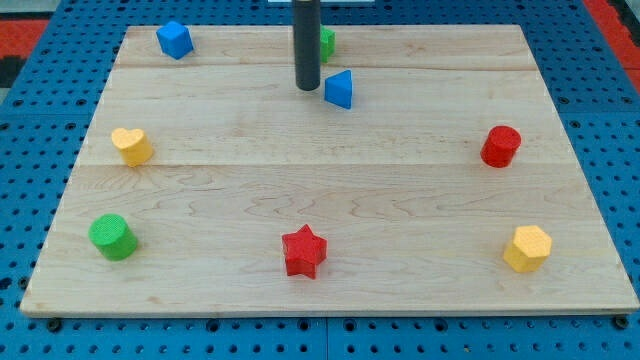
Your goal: Push the red circle into the blue triangle
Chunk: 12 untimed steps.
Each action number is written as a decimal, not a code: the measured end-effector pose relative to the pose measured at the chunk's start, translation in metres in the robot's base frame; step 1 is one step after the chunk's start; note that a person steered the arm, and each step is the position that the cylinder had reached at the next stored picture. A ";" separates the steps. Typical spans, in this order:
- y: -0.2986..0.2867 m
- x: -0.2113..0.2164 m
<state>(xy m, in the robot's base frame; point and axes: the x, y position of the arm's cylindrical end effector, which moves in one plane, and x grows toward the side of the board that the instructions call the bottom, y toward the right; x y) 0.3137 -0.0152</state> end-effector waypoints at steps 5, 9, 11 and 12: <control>0.294 0.018; 0.201 0.110; 0.132 0.110; 0.130 0.093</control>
<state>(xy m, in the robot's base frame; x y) 0.4064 0.1150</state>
